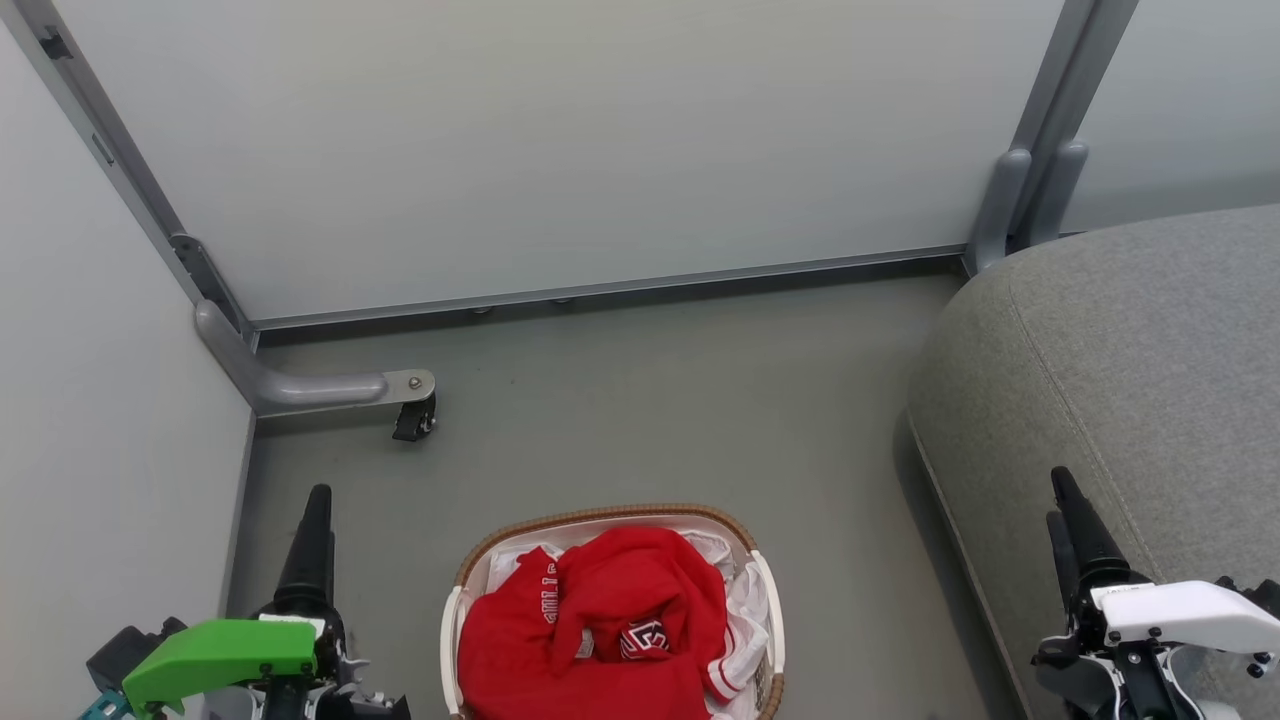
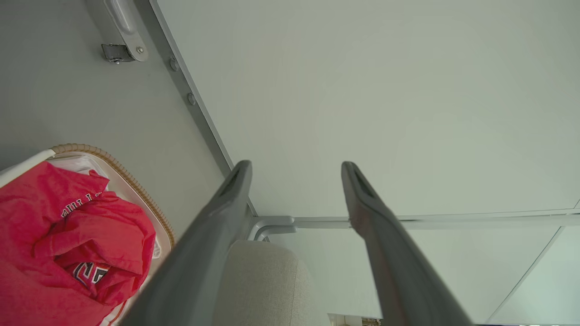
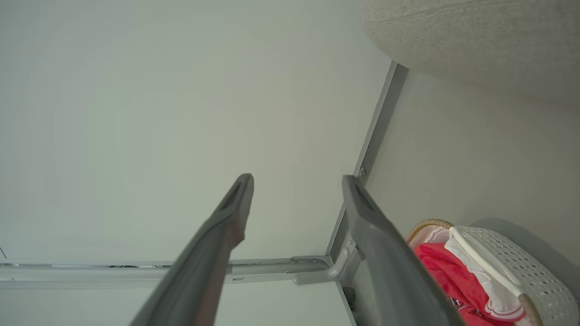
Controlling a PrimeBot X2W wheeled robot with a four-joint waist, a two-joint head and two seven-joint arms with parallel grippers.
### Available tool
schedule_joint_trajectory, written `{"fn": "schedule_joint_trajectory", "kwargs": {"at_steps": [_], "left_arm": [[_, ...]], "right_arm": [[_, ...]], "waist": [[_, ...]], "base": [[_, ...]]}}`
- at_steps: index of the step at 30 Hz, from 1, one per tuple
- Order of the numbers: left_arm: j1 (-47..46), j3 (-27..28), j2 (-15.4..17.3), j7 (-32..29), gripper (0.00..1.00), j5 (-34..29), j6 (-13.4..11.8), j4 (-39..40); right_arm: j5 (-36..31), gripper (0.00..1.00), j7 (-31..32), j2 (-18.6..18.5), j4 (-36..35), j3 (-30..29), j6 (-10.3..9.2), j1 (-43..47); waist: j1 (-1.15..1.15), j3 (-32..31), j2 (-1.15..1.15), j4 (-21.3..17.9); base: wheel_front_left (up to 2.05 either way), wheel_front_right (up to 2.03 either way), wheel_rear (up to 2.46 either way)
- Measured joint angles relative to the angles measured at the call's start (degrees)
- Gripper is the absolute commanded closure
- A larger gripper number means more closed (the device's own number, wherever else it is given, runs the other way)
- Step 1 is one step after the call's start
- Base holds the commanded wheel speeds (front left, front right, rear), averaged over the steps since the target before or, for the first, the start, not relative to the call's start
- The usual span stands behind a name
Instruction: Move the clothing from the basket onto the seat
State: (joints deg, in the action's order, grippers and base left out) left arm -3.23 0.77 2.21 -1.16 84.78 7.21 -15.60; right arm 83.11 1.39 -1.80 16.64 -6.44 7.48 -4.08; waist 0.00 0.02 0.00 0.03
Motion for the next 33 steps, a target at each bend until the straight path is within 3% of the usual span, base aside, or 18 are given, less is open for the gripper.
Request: {"fn": "schedule_joint_trajectory", "kwargs": {"at_steps": [33], "left_arm": [[0.9,-5.2,0.2,6.7,0.0,-36.5,0.0,4.3]], "right_arm": [[-39.4,0.0,-6.8,-0.4,-7.8,2.2,0.0,2.1]], "waist": [[0.0,0.0,0.0,0.2]], "base": [[0.0,0.0,0.0]]}}
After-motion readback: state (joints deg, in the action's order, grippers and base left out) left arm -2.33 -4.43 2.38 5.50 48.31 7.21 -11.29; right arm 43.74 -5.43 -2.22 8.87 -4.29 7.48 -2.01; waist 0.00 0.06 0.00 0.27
